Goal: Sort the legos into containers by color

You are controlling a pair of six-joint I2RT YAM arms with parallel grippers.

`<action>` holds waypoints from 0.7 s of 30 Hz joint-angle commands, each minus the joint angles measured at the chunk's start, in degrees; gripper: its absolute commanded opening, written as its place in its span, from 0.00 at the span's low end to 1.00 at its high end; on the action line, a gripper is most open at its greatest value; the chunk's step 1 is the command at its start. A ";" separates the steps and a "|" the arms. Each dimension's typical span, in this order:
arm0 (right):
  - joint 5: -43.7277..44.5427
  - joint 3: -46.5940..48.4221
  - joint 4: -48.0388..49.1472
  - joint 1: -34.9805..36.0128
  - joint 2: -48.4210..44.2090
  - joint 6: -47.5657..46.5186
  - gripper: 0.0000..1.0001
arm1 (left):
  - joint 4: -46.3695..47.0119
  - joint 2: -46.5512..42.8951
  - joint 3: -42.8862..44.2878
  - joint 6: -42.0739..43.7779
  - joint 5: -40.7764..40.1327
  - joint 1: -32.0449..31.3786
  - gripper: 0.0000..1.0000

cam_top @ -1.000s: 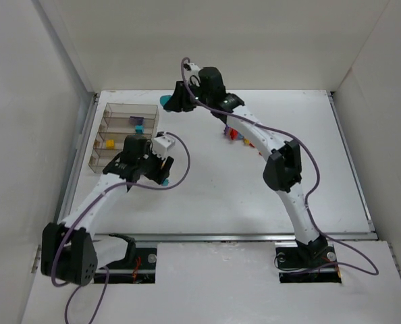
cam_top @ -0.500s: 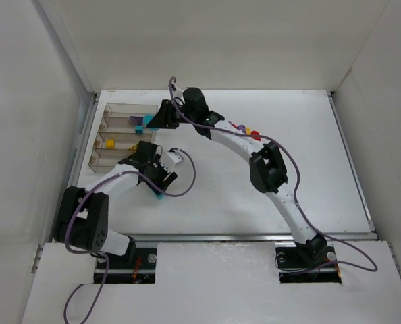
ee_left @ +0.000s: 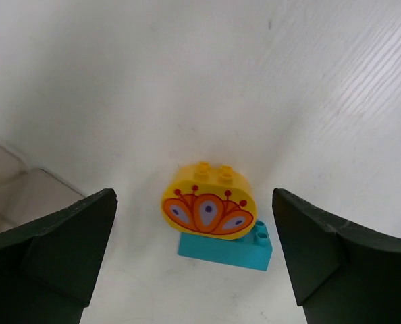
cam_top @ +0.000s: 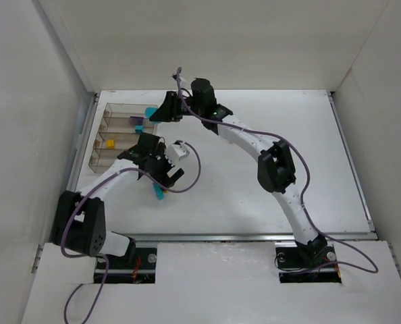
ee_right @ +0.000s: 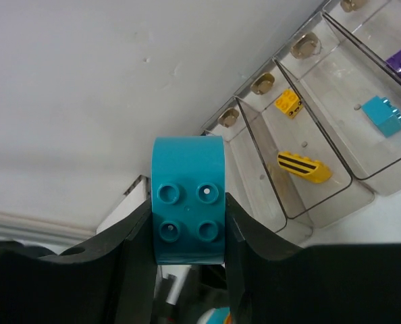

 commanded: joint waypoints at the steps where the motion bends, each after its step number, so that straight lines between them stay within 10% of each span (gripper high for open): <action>1: -7.71 -1.07 4.00 -4.58 -6.22 -2.16 0.00 | -1.17 -6.41 8.41 -0.98 7.08 -0.15 1.00; 13: -17.23 -27.70 0.86 -9.70 -30.49 -30.18 0.00 | 8.22 -19.16 22.76 -6.55 20.00 6.53 1.00; 21: -0.11 -34.90 -14.90 -1.17 -40.86 -62.28 0.00 | -0.64 -13.72 27.42 1.11 32.49 6.53 0.84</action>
